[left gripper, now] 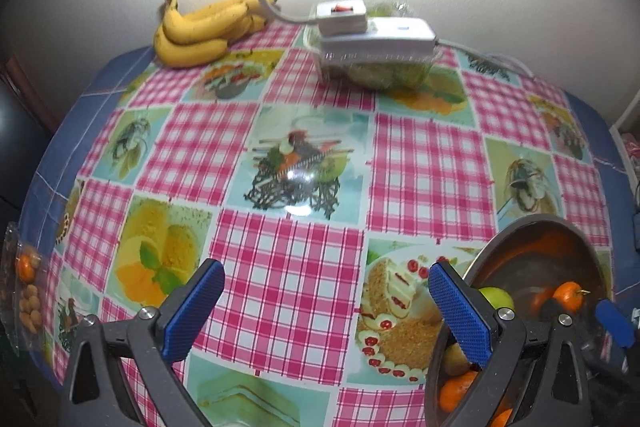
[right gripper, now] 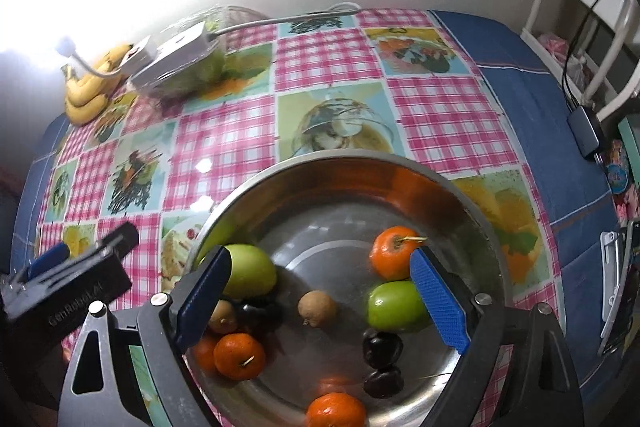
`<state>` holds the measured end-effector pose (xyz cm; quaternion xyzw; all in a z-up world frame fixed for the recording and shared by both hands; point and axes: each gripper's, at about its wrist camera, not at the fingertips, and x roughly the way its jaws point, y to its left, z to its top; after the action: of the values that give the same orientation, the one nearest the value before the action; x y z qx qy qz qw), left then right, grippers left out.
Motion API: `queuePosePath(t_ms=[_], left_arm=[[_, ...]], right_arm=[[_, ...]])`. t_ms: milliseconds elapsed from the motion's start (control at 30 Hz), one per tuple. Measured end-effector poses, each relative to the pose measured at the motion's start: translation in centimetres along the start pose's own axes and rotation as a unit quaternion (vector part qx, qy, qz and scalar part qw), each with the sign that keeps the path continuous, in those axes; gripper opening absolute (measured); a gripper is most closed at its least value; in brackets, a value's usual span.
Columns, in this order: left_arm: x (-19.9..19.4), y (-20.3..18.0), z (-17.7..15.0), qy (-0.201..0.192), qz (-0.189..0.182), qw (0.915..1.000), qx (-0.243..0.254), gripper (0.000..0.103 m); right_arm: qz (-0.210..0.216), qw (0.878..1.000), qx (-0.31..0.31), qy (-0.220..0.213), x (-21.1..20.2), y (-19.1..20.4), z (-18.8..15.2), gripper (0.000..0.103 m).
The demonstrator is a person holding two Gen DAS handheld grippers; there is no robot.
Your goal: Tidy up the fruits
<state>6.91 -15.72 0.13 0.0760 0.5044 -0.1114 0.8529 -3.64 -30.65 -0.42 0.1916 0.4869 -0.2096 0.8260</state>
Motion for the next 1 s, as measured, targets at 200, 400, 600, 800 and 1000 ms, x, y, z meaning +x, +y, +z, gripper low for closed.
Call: queuePosePath(t_ms=[200, 400, 600, 800, 1000], left_arm=[[-1.0, 0.3, -0.5, -0.016, 0.005, 0.9999, 0.000, 0.103], [-1.4, 0.7, -1.2, -0.021, 0.001, 0.9997, -0.009, 0.103], [-2.2, 1.8, -2.1, -0.022, 0.004, 0.9996, -0.016, 0.103], [-3.2, 2.9, -2.9, -0.024, 0.019, 0.9994, -0.016, 0.103], [-4.1, 3.5, -4.4, -0.016, 0.026, 0.9995, -0.010, 0.103]], right_arm=[[-0.004, 1.000, -0.009, 0.008, 0.0, 0.9, -1.0, 0.091], [0.006, 1.000, 0.002, 0.002, -0.5, 0.9, -1.7, 0.091], [0.010, 1.000, 0.009, -0.002, -1.1, 1.0, -2.7, 0.091], [0.005, 1.000, 0.007, -0.003, -1.9, 1.2, -4.1, 0.091], [0.009, 1.000, 0.008, -0.003, -2.8, 1.2, -5.5, 0.091]])
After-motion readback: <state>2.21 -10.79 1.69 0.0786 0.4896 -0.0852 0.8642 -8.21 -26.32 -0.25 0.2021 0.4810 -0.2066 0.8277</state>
